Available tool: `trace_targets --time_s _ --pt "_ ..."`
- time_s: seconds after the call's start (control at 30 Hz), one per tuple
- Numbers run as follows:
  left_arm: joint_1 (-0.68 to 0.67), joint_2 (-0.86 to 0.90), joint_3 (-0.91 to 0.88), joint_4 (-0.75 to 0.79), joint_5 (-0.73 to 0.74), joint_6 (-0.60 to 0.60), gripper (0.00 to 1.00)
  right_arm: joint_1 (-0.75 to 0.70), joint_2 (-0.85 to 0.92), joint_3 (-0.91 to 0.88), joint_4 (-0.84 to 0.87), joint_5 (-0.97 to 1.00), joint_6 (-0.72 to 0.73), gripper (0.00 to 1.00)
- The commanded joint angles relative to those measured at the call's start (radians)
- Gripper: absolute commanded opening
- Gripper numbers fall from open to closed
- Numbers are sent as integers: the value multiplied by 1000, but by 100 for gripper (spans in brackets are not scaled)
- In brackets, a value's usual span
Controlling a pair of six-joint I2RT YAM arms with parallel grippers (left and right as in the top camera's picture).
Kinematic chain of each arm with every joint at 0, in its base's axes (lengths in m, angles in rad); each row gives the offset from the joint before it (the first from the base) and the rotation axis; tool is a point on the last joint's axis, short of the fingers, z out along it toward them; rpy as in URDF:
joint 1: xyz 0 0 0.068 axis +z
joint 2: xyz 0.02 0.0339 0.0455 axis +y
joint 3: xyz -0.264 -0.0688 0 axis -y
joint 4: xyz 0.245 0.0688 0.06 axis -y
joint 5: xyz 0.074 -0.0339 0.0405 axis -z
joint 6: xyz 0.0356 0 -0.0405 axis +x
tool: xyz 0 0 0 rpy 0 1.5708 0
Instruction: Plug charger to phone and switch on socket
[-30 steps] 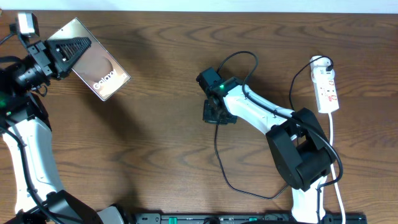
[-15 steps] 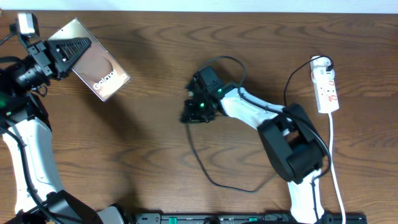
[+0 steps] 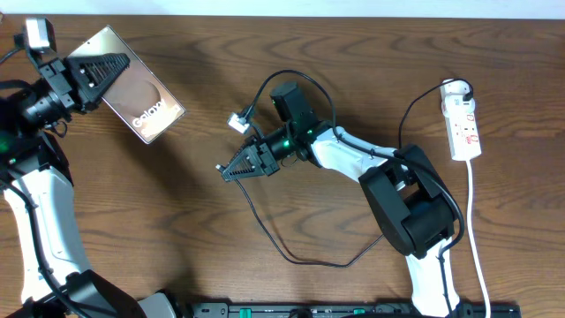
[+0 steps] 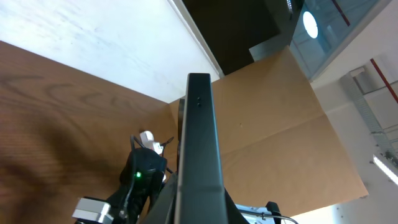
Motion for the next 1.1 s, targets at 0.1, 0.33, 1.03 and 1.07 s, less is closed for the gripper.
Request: trace_targets --time_s 0.1,0.33,1.03,1.07 --pt "0 -14 1 11 3 18 7 3 -7 2 9 -70 -27 1" --pt "1 -14 1 11 2 18 7 15 -10 2 101 -26 82 1" --pt "1 -14 1 11 -18 37 7 34 -35 55 340 253 276 1" --pt "1 -14 1 11 -21 37 7 34 -38 63 355 251 286 1"
